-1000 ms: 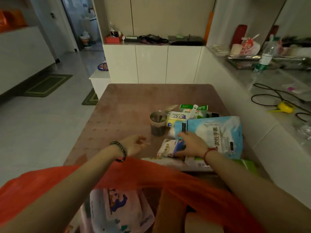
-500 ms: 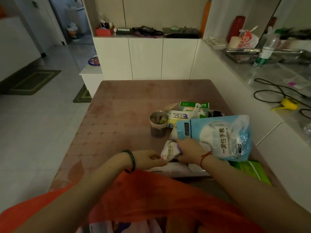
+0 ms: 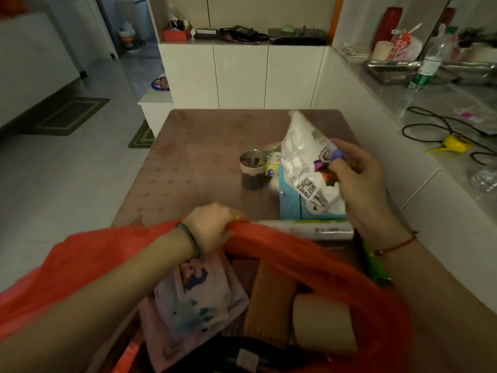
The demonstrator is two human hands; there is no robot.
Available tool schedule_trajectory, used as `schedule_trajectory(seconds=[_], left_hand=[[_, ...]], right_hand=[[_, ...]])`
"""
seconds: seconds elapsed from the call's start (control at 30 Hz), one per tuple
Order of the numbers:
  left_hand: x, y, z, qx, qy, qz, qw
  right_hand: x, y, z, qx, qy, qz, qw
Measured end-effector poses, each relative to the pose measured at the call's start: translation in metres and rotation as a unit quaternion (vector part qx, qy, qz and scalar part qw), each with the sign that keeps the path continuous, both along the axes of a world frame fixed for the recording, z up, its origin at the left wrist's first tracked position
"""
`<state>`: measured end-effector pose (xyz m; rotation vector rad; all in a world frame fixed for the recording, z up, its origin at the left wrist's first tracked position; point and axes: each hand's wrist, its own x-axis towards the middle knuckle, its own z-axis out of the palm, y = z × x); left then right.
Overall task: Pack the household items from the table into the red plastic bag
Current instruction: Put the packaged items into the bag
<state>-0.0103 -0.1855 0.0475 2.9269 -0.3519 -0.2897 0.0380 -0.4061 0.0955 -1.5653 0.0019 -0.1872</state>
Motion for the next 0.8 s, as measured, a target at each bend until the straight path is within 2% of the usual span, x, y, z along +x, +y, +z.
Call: schedule_trajectory(seconds=[0.1,0.2,0.27,0.3,0.37,0.43,0.5,0.53,0.6,0.67,0.73,0.77,0.8], left_hand=[[0.002,0.000,0.010,-0.124,-0.074,0.073,0.987],[0.003,-0.005,0.017,-0.255,-0.079,0.135,0.954],[0.001,-0.010,0.025,-0.279,-0.052,0.154,0.946],[-0.001,-0.011,0.028,-0.288,-0.047,0.162,0.943],[-0.007,-0.012,0.031,-0.317,-0.052,0.172,0.931],[-0.015,-0.011,0.033,-0.357,-0.058,0.179,0.915],[-0.024,-0.010,0.033,-0.382,-0.057,0.174,0.906],[-0.027,-0.009,0.032,-0.389,-0.050,0.168,0.904],[-0.034,-0.010,0.032,-0.384,-0.030,0.147,0.911],[-0.039,-0.009,0.029,-0.352,0.011,0.112,0.929],[-0.045,-0.009,0.026,-0.293,0.066,0.064,0.952],[-0.048,-0.010,0.025,-0.254,0.102,0.044,0.961],[-0.048,-0.008,0.020,-0.213,0.148,0.039,0.965]], right_hand=[[-0.054,-0.007,0.018,0.143,0.059,0.145,0.977],[-0.099,0.000,0.002,0.150,0.146,0.278,0.937],[-0.118,0.012,-0.019,0.092,0.196,0.274,0.937],[-0.122,0.018,-0.033,0.032,0.192,0.247,0.949],[-0.123,0.028,-0.058,-0.105,0.123,0.159,0.974],[-0.119,0.031,-0.074,-0.182,0.048,0.077,0.979],[-0.112,0.030,-0.087,-0.254,-0.004,0.046,0.966],[-0.109,0.028,-0.092,-0.299,-0.018,0.062,0.952],[-0.107,0.026,-0.100,-0.405,-0.041,0.143,0.902],[-0.112,0.024,-0.102,-0.530,-0.073,0.237,0.811],[-0.117,0.022,-0.099,-0.636,-0.097,0.317,0.697],[-0.118,0.020,-0.094,-0.656,-0.097,0.360,0.656],[-0.117,0.018,-0.085,-0.650,-0.091,0.405,0.637]])
